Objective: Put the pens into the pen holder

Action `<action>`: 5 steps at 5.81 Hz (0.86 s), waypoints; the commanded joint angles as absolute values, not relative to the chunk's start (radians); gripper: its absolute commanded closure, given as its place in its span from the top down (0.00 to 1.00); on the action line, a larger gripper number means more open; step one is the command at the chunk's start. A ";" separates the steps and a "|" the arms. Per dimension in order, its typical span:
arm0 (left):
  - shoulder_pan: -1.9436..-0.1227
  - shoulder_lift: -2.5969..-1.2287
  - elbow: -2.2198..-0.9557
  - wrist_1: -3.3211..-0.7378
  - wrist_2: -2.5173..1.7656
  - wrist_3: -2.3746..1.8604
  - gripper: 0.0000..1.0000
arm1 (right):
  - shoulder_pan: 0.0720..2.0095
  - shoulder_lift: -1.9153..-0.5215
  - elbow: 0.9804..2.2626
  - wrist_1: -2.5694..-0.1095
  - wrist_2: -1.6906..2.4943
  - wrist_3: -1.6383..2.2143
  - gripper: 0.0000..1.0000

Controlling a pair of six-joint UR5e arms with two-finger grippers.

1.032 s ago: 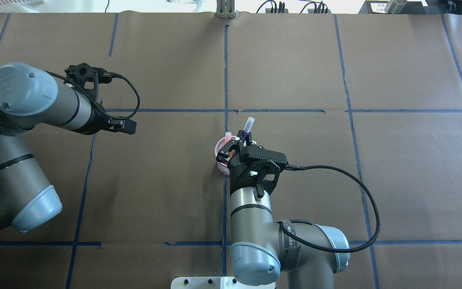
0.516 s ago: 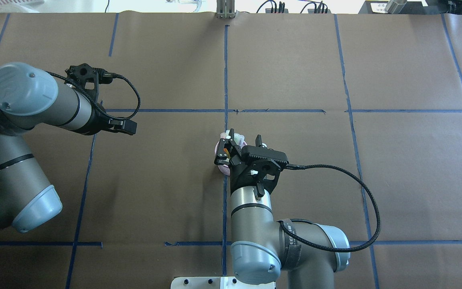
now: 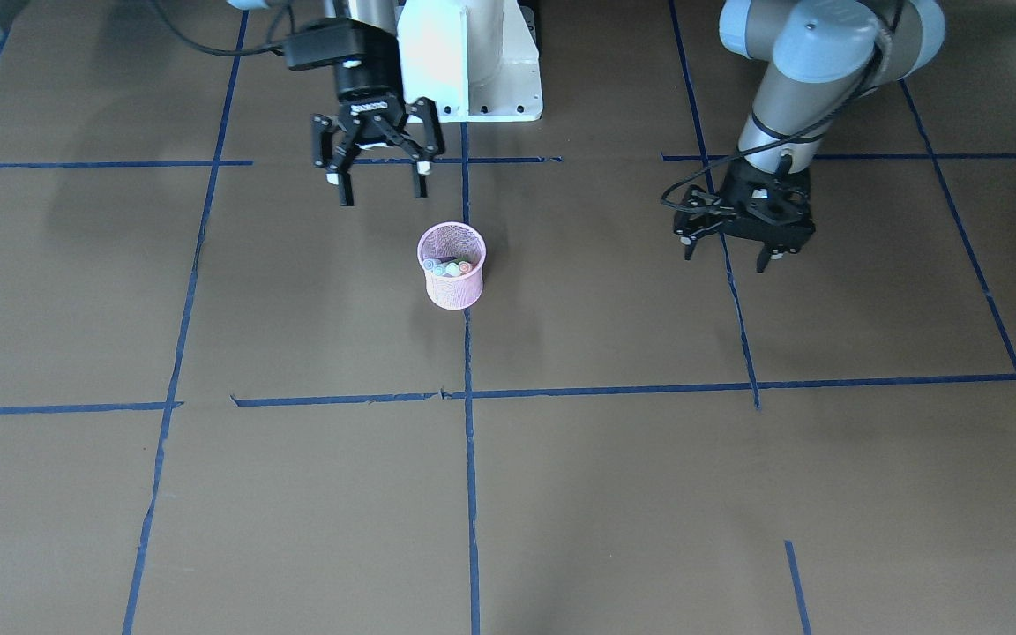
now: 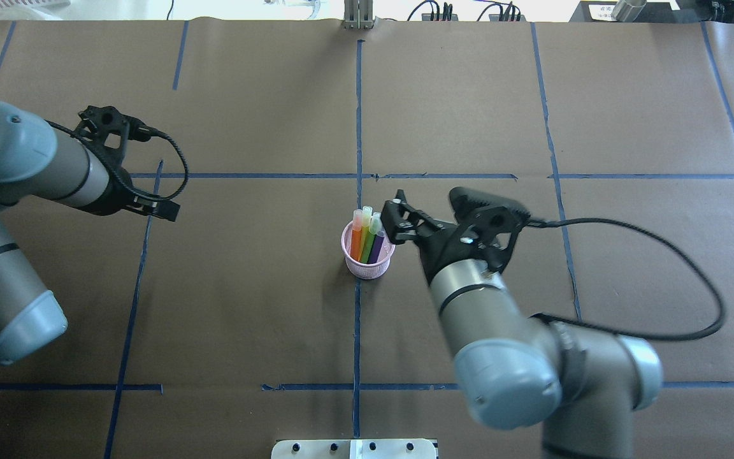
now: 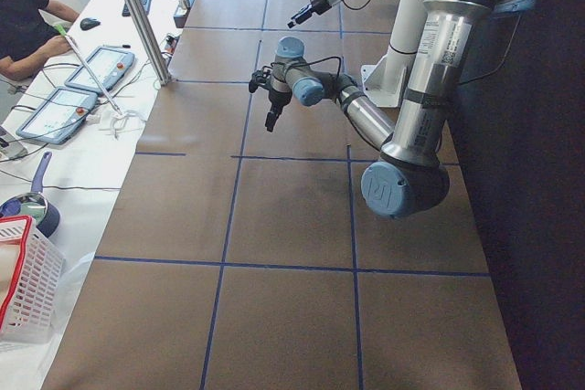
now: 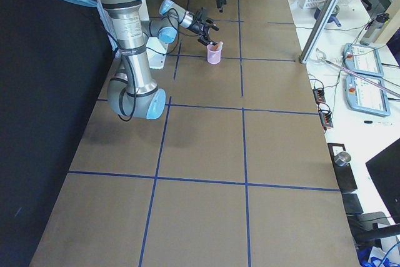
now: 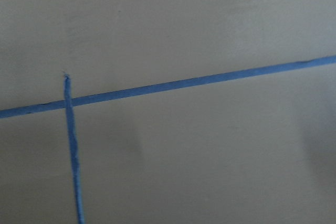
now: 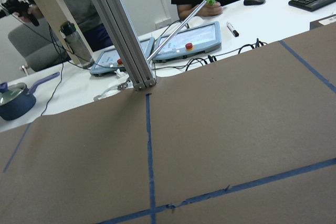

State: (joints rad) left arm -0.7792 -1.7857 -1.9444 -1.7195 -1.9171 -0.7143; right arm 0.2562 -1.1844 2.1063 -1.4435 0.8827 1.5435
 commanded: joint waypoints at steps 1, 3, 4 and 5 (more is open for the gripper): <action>-0.961 -1.688 -1.936 -1.718 -2.064 -0.451 0.99 | 0.461 -1.297 2.174 -1.443 1.299 1.401 1.00; -1.134 -1.632 -1.904 -1.706 -2.142 -0.240 1.00 | 0.779 -1.466 2.175 -1.442 1.742 1.030 1.00; -1.264 -1.638 -1.888 -1.595 -2.225 -0.144 1.00 | 0.963 -1.556 2.130 -1.443 1.954 0.753 1.00; -1.346 -1.635 -1.885 -1.532 -2.280 -0.118 1.00 | 1.138 -1.610 2.015 -1.443 2.114 0.454 1.00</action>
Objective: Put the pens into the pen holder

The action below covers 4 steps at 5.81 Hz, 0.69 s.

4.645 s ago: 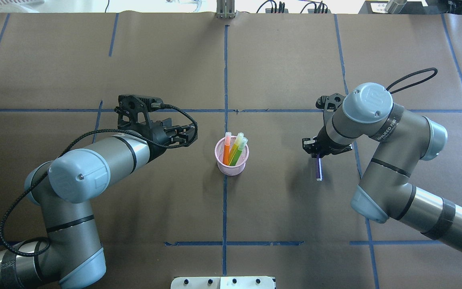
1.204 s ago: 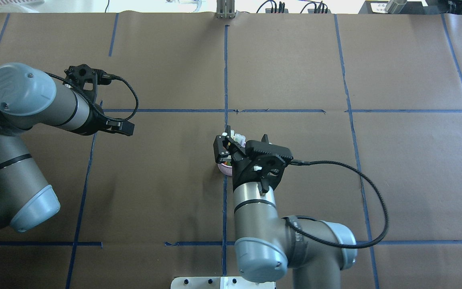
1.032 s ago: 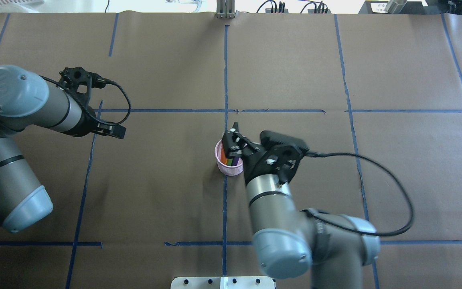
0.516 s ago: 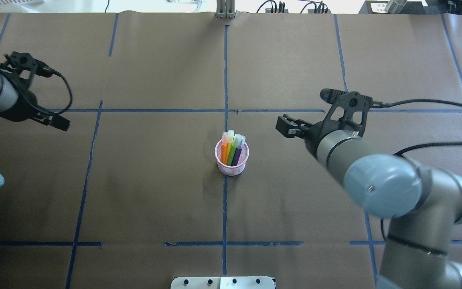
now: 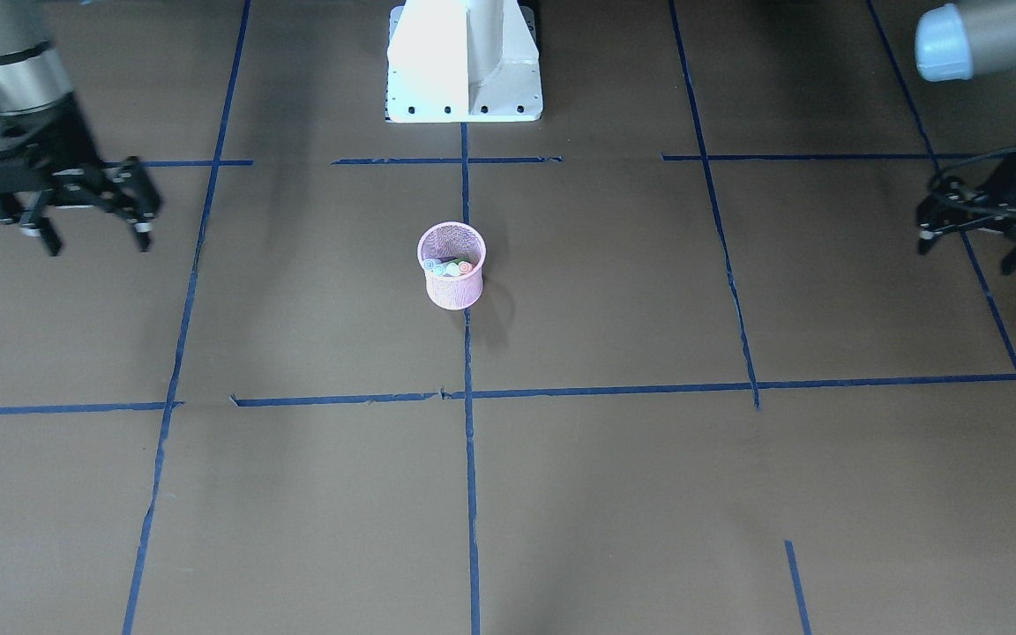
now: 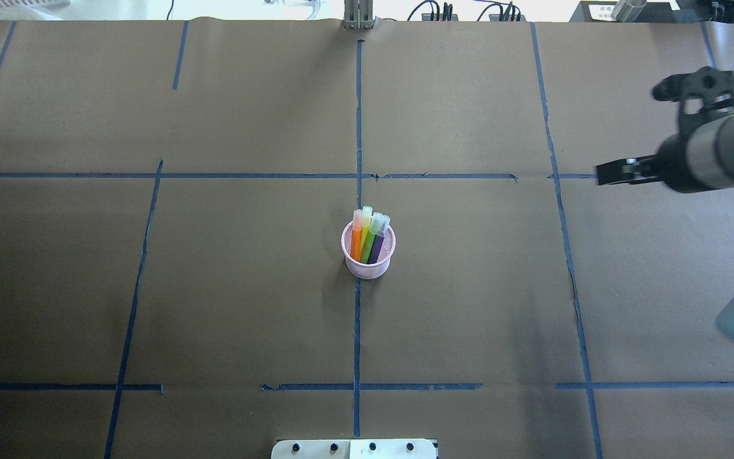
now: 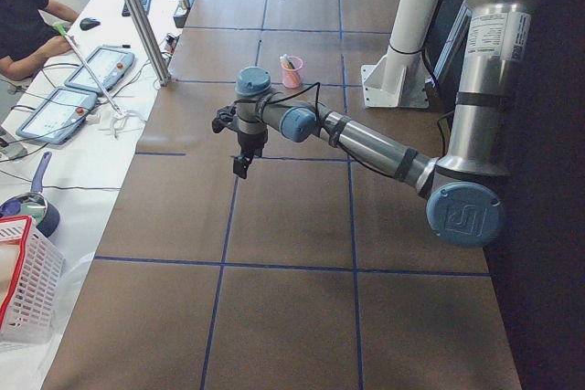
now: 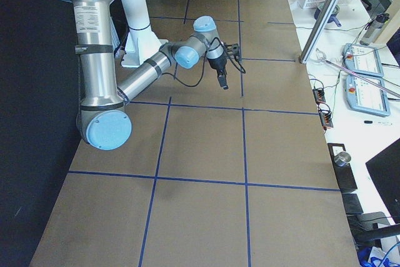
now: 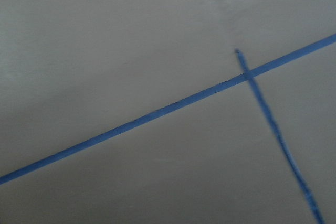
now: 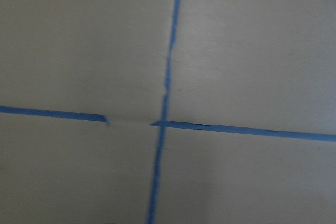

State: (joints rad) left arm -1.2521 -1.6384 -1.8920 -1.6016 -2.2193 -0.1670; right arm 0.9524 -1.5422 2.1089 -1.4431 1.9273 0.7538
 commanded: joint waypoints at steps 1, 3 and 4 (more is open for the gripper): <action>-1.432 -1.606 -1.899 -1.475 -2.292 -0.117 1.00 | 1.305 -1.614 1.885 -1.447 2.282 0.235 1.00; -1.530 -1.566 -1.864 -1.436 -2.315 0.030 1.00 | 1.551 -1.663 1.672 -1.462 2.391 -0.173 1.00; -1.539 -1.563 -1.849 -1.425 -2.313 0.037 1.00 | 1.619 -1.654 1.637 -1.541 2.393 -0.289 1.00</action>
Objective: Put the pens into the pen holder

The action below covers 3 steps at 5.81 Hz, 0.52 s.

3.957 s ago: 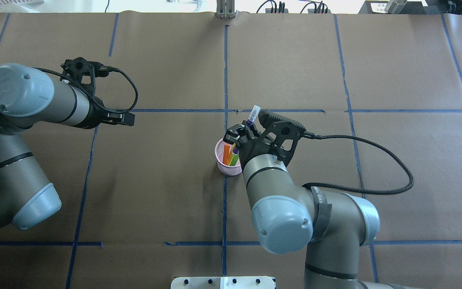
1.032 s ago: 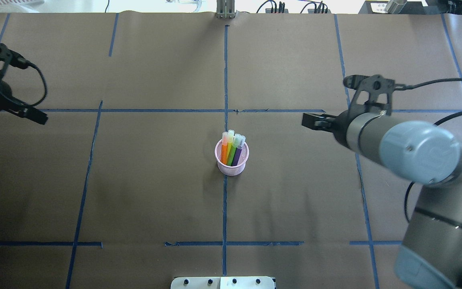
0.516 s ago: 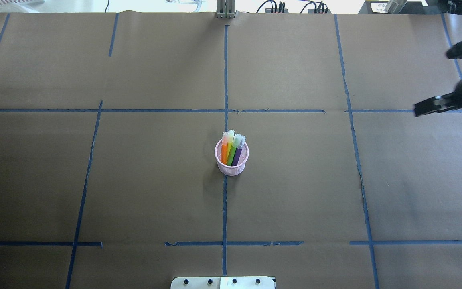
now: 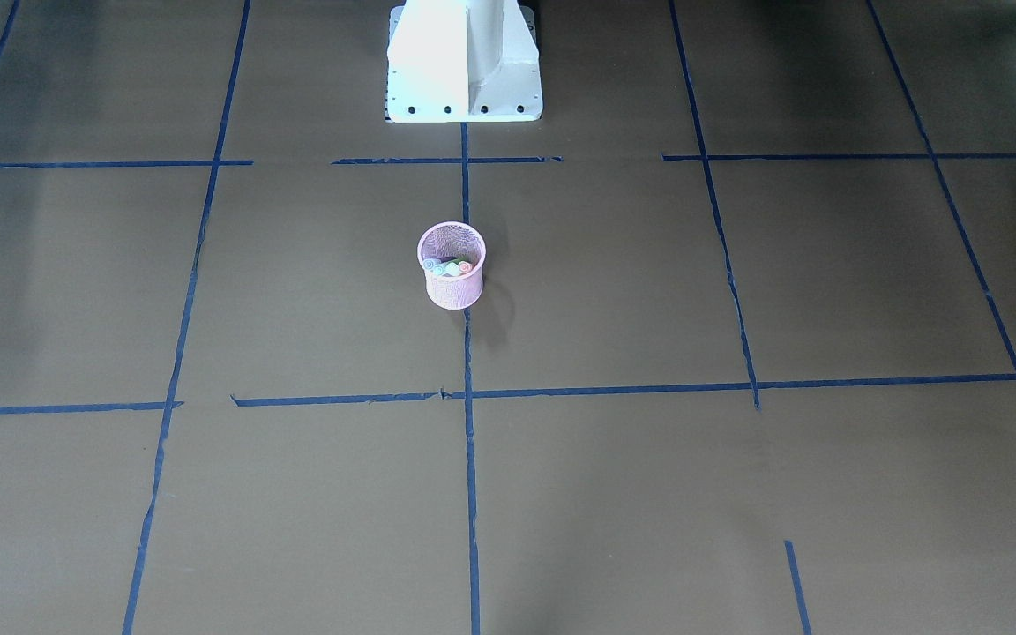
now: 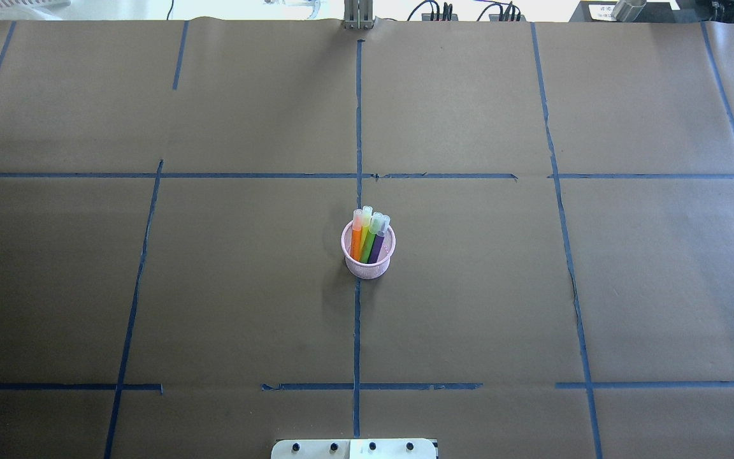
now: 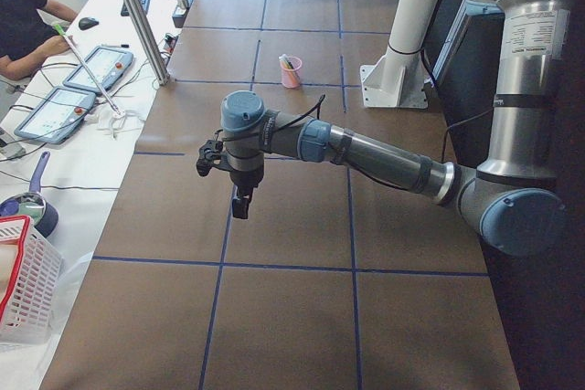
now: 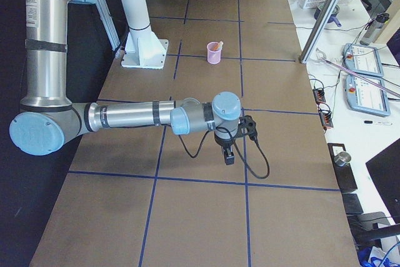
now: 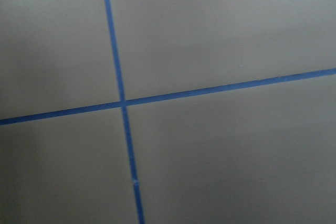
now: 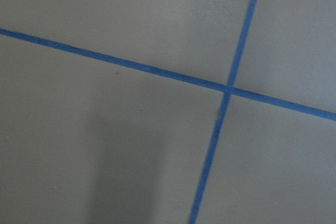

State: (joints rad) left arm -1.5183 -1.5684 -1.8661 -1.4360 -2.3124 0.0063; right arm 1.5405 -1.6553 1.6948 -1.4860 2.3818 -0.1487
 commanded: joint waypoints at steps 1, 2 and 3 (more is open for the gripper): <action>-1.539 -1.525 -1.844 -1.424 -2.318 0.037 1.00 | 1.637 -1.640 1.644 -1.581 2.393 -0.302 1.00; -1.537 -1.502 -1.847 -1.425 -2.307 0.028 1.00 | 1.635 -1.647 1.644 -1.578 2.387 -0.287 1.00; -1.536 -1.462 -1.833 -1.424 -2.313 0.025 1.00 | 1.635 -1.646 1.646 -1.578 2.385 -0.287 1.00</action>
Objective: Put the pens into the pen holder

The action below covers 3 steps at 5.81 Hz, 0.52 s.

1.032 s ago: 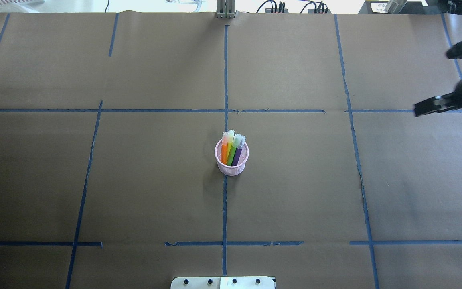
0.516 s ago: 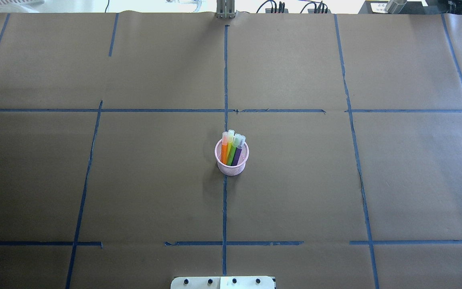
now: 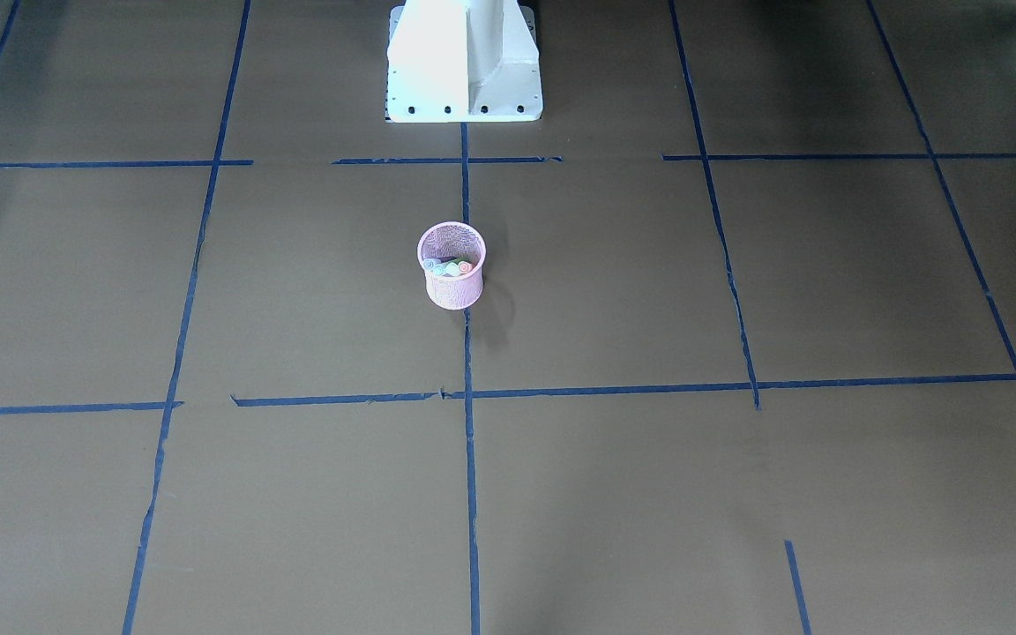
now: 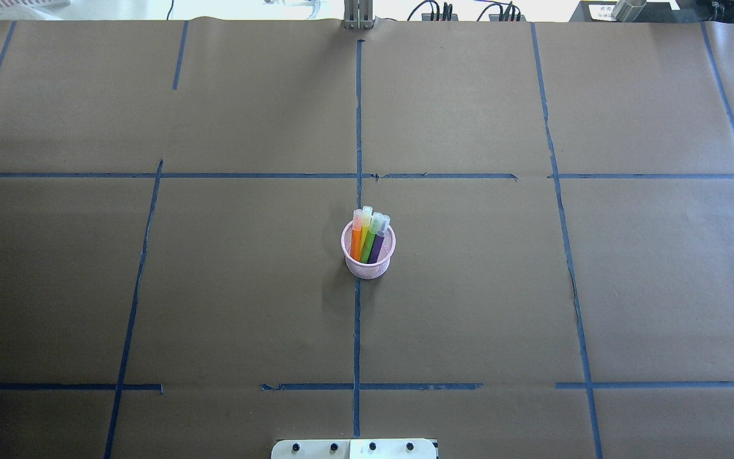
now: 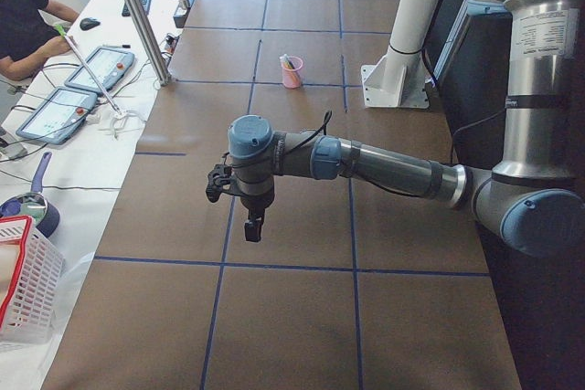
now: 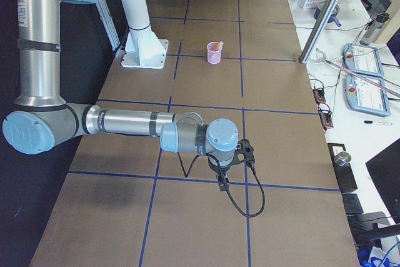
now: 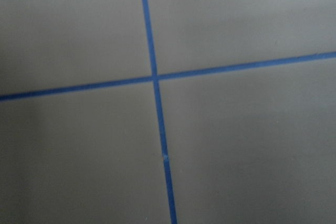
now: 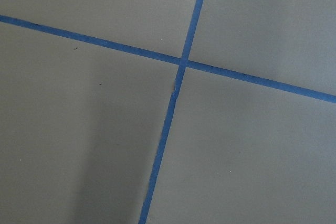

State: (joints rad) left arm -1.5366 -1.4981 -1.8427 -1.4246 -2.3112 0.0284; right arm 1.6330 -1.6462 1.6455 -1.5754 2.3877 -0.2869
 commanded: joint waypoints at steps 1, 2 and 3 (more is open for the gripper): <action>-1.539 -1.445 -1.829 -1.434 -2.318 0.037 1.00 | 1.629 -1.643 1.646 -1.578 2.384 -0.285 1.00; -1.536 -1.443 -1.827 -1.434 -2.310 0.026 1.00 | 1.625 -1.643 1.644 -1.578 2.384 -0.285 1.00; -1.536 -1.448 -1.842 -1.424 -2.313 0.026 1.00 | 1.624 -1.646 1.644 -1.578 2.384 -0.285 1.00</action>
